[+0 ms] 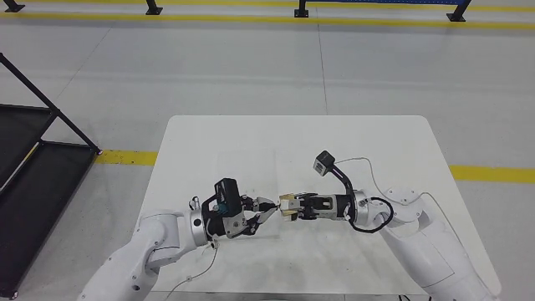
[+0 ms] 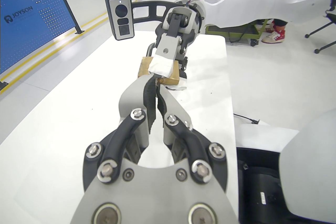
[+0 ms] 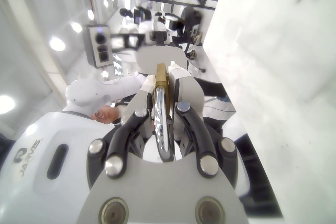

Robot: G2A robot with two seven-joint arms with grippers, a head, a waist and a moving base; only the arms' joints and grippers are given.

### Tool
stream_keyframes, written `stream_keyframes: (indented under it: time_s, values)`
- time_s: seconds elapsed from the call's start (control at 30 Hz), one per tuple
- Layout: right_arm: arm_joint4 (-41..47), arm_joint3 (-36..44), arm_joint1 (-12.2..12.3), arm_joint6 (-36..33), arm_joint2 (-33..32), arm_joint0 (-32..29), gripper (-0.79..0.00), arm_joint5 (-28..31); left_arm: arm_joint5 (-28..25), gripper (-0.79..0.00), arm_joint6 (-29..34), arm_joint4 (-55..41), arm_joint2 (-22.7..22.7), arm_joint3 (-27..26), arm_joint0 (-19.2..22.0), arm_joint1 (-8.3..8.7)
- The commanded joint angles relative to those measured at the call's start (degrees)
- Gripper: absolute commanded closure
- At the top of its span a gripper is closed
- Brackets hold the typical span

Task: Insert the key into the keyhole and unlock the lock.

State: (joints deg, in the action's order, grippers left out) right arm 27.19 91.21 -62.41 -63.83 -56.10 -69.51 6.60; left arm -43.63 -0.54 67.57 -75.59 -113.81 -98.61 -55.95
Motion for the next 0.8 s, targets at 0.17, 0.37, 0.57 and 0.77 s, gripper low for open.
stream_keyframes:
  time_s: [0.17, 0.37, 0.57, 0.77]
  values:
    - [0.23, -0.14, -0.01, -0.03, -0.05, -0.07, 0.000, 0.12, 0.17, 0.000, -2.75, 2.80, 0.22, 0.01, -0.23, 0.01]
    - [0.39, -0.27, -0.03, -0.05, -0.08, -0.05, 0.000, 0.25, 0.60, 0.000, -3.87, 4.11, 0.16, -0.37, -0.66, 0.06]
    - [0.63, -0.46, -0.06, 0.31, -0.27, -0.14, 0.000, 0.72, 2.54, -0.785, -4.17, 2.89, -1.22, -0.93, -1.74, 0.14]
    - [-0.14, -0.67, 0.06, 1.35, -0.90, -0.64, 0.000, 1.42, 1.94, -0.785, -7.61, -3.61, -8.97, 0.19, -5.34, 0.74]
